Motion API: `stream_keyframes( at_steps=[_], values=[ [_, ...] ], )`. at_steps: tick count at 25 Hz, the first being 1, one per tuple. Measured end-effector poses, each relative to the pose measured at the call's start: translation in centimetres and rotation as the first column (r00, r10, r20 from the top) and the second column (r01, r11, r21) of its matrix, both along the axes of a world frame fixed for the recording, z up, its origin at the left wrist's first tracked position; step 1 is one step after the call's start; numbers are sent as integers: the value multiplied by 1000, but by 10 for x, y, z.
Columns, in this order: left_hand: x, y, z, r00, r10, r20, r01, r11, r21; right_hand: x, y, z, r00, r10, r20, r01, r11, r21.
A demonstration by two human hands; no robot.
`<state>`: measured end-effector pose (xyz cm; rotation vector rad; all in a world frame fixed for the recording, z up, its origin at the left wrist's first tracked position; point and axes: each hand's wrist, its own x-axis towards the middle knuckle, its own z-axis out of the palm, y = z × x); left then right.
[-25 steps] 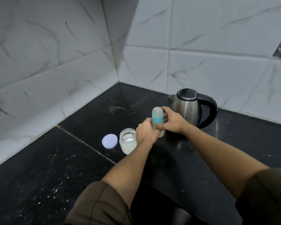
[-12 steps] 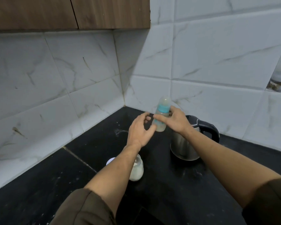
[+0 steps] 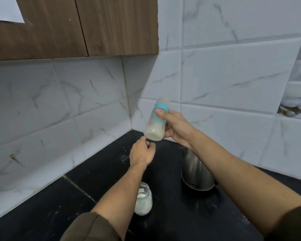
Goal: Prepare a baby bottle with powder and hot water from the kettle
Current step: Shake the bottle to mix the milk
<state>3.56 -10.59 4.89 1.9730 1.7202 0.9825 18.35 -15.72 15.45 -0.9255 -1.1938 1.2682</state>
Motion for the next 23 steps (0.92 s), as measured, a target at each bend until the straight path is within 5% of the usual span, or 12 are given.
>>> stream_keyframes(
  at_steps=[1,3,5,6,8,10,12,14,15,18,20,23],
  values=[
    [2,0,1,1000,-14,-17,14,1000,-6,-2,0,5,1000,9,-20,-8,999,41],
    [3,0,-1,999,-33,-43,33,999,-15,0,4,18,948,-101,-301,120,992,45],
    [0,1,-4,997,-34,-70,32,999,-24,4,9,32,769,-205,-606,236,971,-29],
    [-1,3,-4,996,-26,-80,24,999,-33,4,8,36,763,-199,-615,227,973,-32],
    [-4,5,-6,995,-20,-98,15,998,-54,0,2,39,935,-89,-344,100,995,17],
    [-2,6,-6,993,-21,-119,13,998,-68,-8,-3,35,991,13,-130,-1,996,87],
    [1,6,-4,992,-16,-123,8,998,-60,-14,-4,42,945,-47,-322,71,996,62],
    [3,7,-5,992,-15,-127,9,999,-47,-15,6,46,762,-178,-623,185,981,-54],
    [4,7,-5,991,-11,-131,6,999,-43,-15,9,49,745,-194,-638,187,979,-79],
    [5,9,-5,988,-21,-154,14,999,-44,-17,1,45,997,-23,-79,22,1000,-7],
    [7,11,-5,983,-39,-181,32,999,-37,-13,-1,44,986,97,134,-110,989,94],
    [7,11,-3,975,-52,-215,53,999,-2,-5,5,52,941,-98,-323,124,991,58]
  ],
)
